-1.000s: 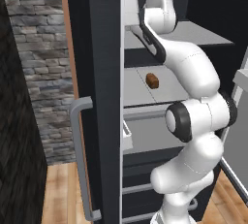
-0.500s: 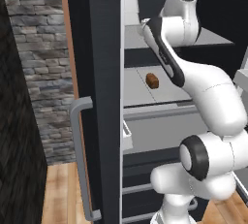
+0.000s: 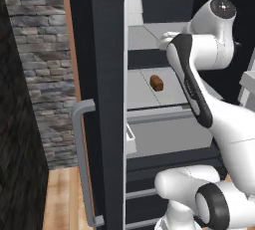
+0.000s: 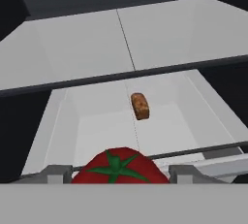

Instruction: Pick tomato from the fridge and place it on the plate on the counter.

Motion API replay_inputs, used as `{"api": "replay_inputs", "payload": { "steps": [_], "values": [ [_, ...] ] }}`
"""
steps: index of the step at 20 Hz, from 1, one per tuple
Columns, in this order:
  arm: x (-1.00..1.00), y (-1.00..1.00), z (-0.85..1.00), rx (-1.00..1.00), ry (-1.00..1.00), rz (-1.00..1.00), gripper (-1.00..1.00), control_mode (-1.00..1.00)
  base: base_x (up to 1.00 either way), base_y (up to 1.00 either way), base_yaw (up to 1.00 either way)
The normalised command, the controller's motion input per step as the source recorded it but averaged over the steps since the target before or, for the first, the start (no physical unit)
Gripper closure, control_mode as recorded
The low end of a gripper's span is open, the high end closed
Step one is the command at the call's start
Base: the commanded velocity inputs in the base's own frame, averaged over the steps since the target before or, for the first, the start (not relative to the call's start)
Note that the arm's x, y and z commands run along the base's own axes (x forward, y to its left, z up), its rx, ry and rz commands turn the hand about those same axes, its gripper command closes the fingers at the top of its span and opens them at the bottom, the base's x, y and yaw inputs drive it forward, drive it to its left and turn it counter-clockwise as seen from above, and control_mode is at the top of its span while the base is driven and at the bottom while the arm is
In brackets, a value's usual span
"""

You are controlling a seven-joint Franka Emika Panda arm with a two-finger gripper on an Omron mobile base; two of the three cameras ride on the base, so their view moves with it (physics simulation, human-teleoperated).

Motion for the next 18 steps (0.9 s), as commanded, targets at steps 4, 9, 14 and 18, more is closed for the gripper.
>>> {"api": "replay_inputs", "payload": {
  "steps": [4,9,14,18],
  "values": [
    [-1.0,-0.15,0.0,0.02,0.05,0.0,1.0,-1.0,0.0,0.0,0.0],
    [-1.0,0.0,-0.18,0.0,0.01,0.0,1.0,-1.0,0.0,0.0,0.0],
    [-0.44,0.0,0.0,0.0,0.07,0.05,1.0,-1.0,0.0,0.0,0.0],
    [-0.41,0.0,-0.02,0.0,0.12,0.06,1.0,-1.0,0.0,0.0,0.0]
  ]
}}
